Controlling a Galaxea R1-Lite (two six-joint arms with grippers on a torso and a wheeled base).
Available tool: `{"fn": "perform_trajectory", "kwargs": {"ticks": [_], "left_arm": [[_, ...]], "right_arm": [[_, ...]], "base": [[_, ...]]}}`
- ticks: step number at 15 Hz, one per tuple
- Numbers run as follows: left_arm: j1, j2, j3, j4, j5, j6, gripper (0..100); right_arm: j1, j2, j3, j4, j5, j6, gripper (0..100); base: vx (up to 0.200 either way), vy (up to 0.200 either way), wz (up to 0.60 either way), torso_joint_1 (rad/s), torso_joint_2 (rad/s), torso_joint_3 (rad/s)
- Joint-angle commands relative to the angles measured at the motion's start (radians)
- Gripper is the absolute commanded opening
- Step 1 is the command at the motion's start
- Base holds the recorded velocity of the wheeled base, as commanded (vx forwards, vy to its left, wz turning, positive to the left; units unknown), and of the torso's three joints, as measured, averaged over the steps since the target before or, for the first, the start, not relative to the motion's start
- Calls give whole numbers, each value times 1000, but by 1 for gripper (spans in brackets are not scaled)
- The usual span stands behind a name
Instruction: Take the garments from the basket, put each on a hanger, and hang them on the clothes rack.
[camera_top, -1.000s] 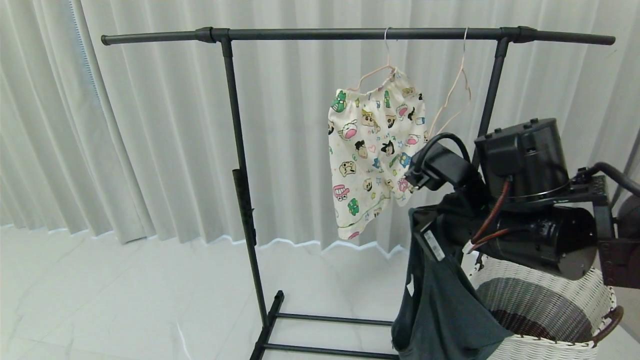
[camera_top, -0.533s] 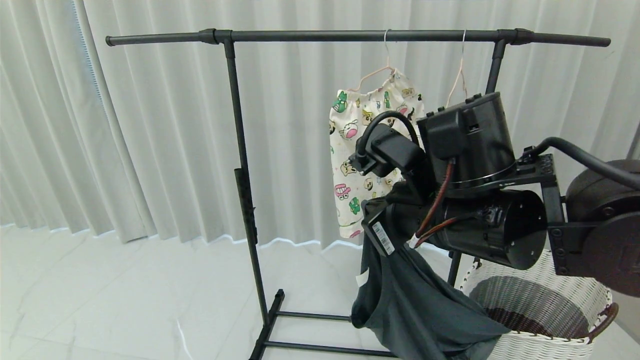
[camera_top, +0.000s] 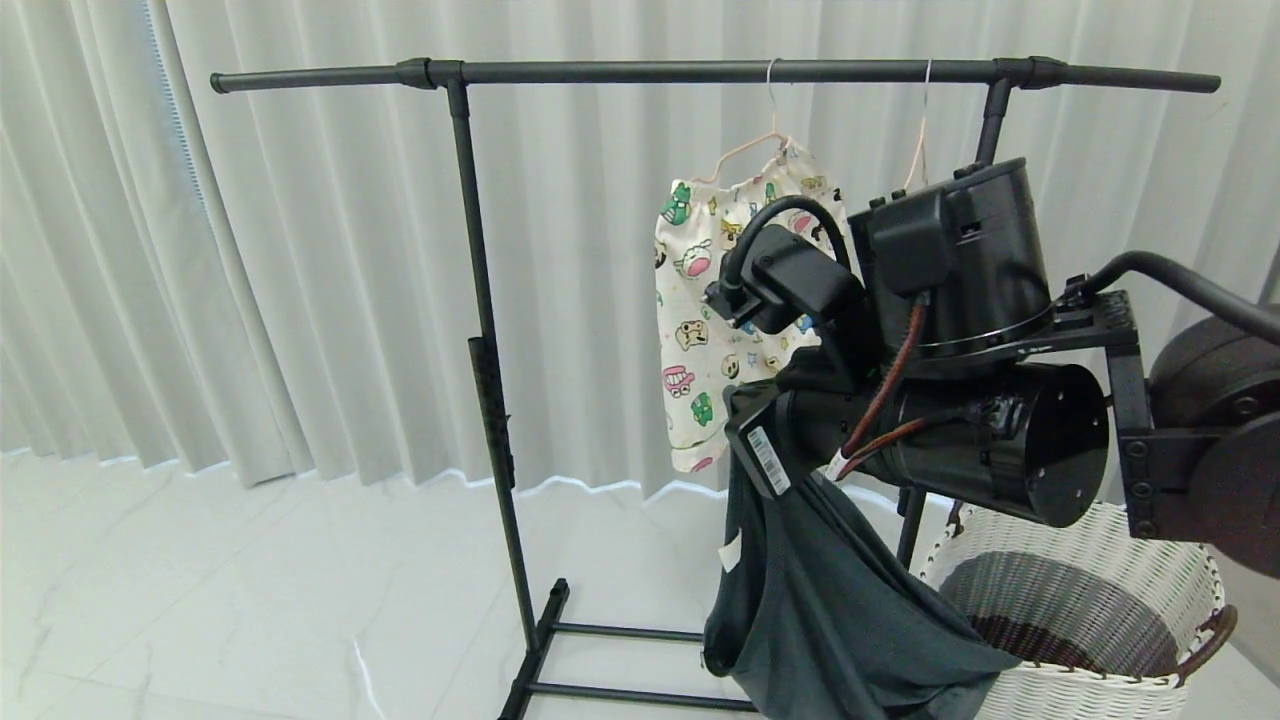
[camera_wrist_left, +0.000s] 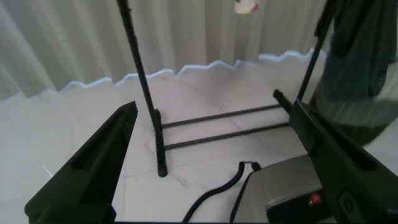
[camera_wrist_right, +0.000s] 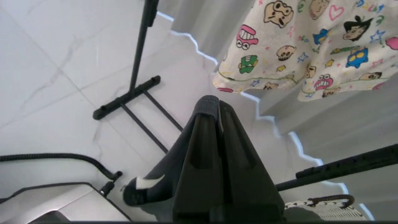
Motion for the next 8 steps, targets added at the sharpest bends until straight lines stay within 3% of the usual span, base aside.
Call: {"fn": "perform_trajectory", "kwargs": {"ticks": [1, 4, 8], "left_arm": [[35, -20, 0, -1, 3, -13, 100], [124, -12, 0, 2, 6, -30, 100], [128, 14, 0, 5, 6, -20, 100]], "right_arm": [[0, -6, -1, 0, 0, -1, 0], [-12, -8, -1, 1, -1, -1, 0], [-32, -2, 20, 1, 0, 1, 0]], "base": [[0, 0, 0, 0, 0, 0], [0, 0, 0, 0, 0, 0], [0, 0, 0, 0, 0, 0]]}}
